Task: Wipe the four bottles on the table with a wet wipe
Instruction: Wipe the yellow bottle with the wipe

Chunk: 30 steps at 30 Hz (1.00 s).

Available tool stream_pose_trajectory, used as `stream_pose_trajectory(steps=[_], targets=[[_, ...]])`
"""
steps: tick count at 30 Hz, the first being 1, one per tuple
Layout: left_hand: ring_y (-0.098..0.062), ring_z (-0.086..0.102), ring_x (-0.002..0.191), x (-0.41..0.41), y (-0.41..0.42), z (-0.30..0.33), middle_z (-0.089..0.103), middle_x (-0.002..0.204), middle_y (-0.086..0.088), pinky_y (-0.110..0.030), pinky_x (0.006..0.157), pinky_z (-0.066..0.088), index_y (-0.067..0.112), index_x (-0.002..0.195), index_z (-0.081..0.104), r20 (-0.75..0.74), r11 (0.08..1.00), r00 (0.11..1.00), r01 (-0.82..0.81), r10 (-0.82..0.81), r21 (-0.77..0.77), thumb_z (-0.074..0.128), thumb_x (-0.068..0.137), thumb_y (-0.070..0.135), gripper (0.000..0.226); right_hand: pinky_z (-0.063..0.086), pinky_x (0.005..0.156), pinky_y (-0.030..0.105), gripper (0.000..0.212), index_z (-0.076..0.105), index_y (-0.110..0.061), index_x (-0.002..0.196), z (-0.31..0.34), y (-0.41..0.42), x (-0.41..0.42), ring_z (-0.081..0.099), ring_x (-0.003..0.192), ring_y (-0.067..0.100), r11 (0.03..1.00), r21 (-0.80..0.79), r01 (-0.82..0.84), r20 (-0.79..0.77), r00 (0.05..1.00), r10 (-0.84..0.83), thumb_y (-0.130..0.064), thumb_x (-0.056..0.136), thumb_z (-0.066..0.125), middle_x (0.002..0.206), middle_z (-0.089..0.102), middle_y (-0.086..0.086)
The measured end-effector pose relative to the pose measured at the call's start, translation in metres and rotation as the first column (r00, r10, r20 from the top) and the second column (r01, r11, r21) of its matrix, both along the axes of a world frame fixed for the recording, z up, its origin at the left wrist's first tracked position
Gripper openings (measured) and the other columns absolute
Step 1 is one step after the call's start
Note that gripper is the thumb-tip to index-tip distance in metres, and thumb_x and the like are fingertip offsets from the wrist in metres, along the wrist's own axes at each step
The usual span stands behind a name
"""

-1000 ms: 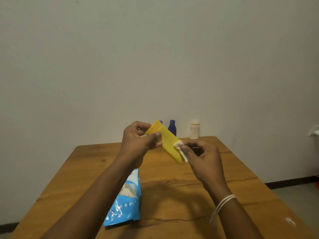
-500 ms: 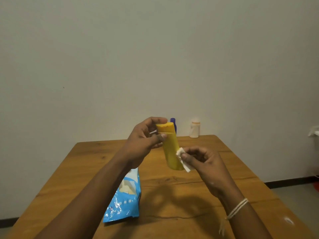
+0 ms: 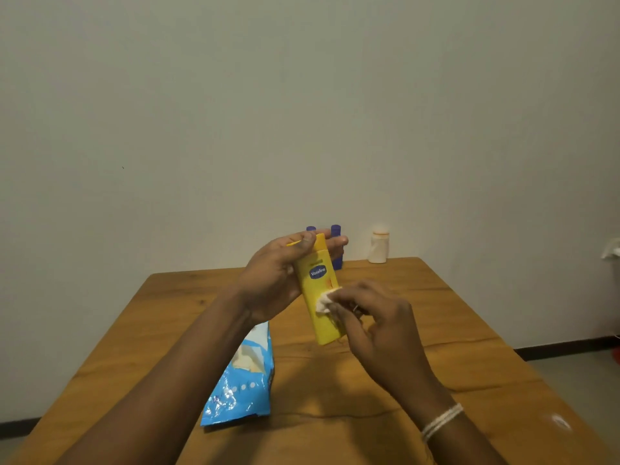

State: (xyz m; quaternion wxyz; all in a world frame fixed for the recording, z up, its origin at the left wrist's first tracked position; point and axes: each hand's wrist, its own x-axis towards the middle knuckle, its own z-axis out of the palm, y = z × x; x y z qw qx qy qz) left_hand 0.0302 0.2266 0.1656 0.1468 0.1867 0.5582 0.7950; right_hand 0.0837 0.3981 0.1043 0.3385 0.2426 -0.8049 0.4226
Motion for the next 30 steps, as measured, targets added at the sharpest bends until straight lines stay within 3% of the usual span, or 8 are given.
stream_pose_trajectory(steps=[5,9,11,15,18,20,26,30], targets=[[-0.031,0.065,0.101,0.004,0.012,0.006,0.064,0.109,-0.024,-0.040,0.088,0.056,-0.001,0.114,0.065,-0.088,0.993,0.995,0.043,-0.052,-0.110,0.056,0.097,0.032,0.038,0.058,0.073,0.021,0.012,0.075,-0.010,0.102,0.052,0.000,-0.024,0.067,0.090,0.008,0.983,-0.184,0.009,-0.076,0.997,-0.024,-0.012,0.091,0.069,0.096,0.072,-0.001],[-0.030,0.065,0.119,-0.004,0.006,0.029,0.066,0.129,-0.022,-0.044,0.098,0.054,0.002,0.128,0.054,-0.074,0.989,0.987,-0.138,0.142,0.059,0.041,0.105,0.027,0.035,0.059,0.072,0.022,0.014,0.075,-0.016,0.103,0.033,0.010,-0.016,0.066,0.093,0.007,0.995,-0.097,-0.036,0.043,0.998,0.041,-0.019,0.090,0.071,0.099,0.071,-0.006],[-0.031,0.064,0.123,-0.011,0.003,0.030,0.066,0.131,-0.021,-0.046,0.101,0.052,0.004,0.134,0.047,-0.039,0.970,0.980,-0.188,0.196,0.151,0.040,0.106,0.028,0.037,0.060,0.073,0.023,0.015,0.075,-0.020,0.103,0.014,0.013,-0.007,0.068,0.095,0.007,0.968,-0.249,0.018,0.127,0.992,0.014,-0.021,0.089,0.071,0.101,0.073,-0.008],[-0.034,0.064,0.122,-0.013,0.015,0.015,0.066,0.130,-0.021,-0.046,0.095,0.055,0.003,0.137,0.044,0.073,0.925,0.971,-0.241,0.230,0.294,0.045,0.105,0.025,0.039,0.059,0.066,0.021,0.012,0.076,-0.020,0.096,0.000,0.005,-0.005,0.073,0.092,0.014,0.649,-0.753,0.113,0.278,0.947,0.157,-0.015,0.087,0.072,0.096,0.076,-0.002],[-0.034,0.066,0.120,-0.009,0.029,0.008,0.068,0.128,-0.020,-0.045,0.091,0.060,0.005,0.130,0.050,0.036,0.914,0.964,-0.262,0.264,0.311,0.048,0.104,0.021,0.032,0.058,0.065,0.022,0.011,0.075,-0.021,0.094,0.002,-0.003,-0.009,0.074,0.094,0.016,0.330,-0.927,0.179,0.276,0.921,0.275,-0.014,0.088,0.069,0.097,0.077,-0.001],[-0.032,0.066,0.119,-0.009,0.034,0.006,0.069,0.126,-0.019,-0.039,0.083,0.062,0.006,0.126,0.054,0.026,0.885,0.949,-0.302,0.314,0.354,0.048,0.104,0.020,0.027,0.057,0.064,0.022,0.011,0.074,-0.018,0.097,0.000,-0.012,-0.004,0.074,0.093,0.015,0.206,-0.955,0.213,0.273,0.902,0.334,-0.015,0.087,0.070,0.098,0.077,0.001],[-0.027,0.066,0.120,-0.013,0.035,-0.005,0.070,0.127,-0.012,-0.037,0.088,0.061,0.006,0.137,0.049,-0.074,0.908,0.936,-0.310,0.343,0.283,0.046,0.104,0.020,0.036,0.057,0.067,0.026,0.014,0.073,-0.014,0.097,-0.010,-0.016,-0.012,0.072,0.092,0.019,0.234,-0.935,0.268,0.334,0.889,0.314,-0.015,0.083,0.075,0.098,0.076,0.006],[-0.015,0.069,0.112,-0.024,0.035,-0.013,0.074,0.119,0.004,-0.030,0.082,0.060,0.017,0.130,0.058,-0.313,0.926,0.882,-0.377,0.351,-0.024,0.051,0.101,0.029,0.032,0.059,0.067,0.024,0.013,0.076,-0.017,0.097,-0.019,-0.001,-0.036,0.071,0.093,0.018,0.497,-0.809,0.315,0.444,0.881,0.165,-0.019,0.084,0.077,0.097,0.075,0.002]])
